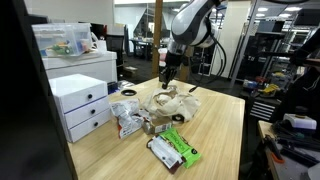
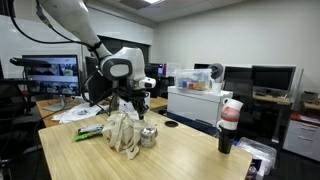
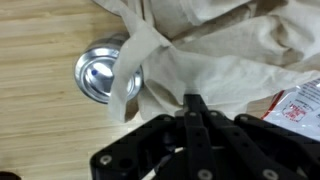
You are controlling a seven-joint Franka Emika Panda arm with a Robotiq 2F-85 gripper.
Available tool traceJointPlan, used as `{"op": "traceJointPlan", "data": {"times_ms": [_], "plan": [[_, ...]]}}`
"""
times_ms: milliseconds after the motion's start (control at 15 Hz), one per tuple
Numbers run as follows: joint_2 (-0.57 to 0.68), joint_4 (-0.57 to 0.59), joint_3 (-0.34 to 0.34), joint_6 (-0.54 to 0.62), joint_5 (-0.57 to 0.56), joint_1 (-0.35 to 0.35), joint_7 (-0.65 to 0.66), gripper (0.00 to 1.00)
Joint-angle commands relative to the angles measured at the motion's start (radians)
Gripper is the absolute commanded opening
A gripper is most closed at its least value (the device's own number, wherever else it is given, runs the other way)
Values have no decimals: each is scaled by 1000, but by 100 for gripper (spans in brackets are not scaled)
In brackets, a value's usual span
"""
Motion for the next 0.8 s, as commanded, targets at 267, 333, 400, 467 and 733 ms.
{"op": "traceJointPlan", "data": {"times_ms": [267, 333, 400, 467, 733], "plan": [[-39, -45, 3, 57, -13, -15, -9, 38], [-42, -45, 6, 57, -12, -13, -6, 45], [-47, -45, 10, 56, -10, -11, -5, 52], [-54, -47, 11, 50, -13, -6, 3, 58], [-88, -59, 10, 7, -28, 17, 36, 84]]}}
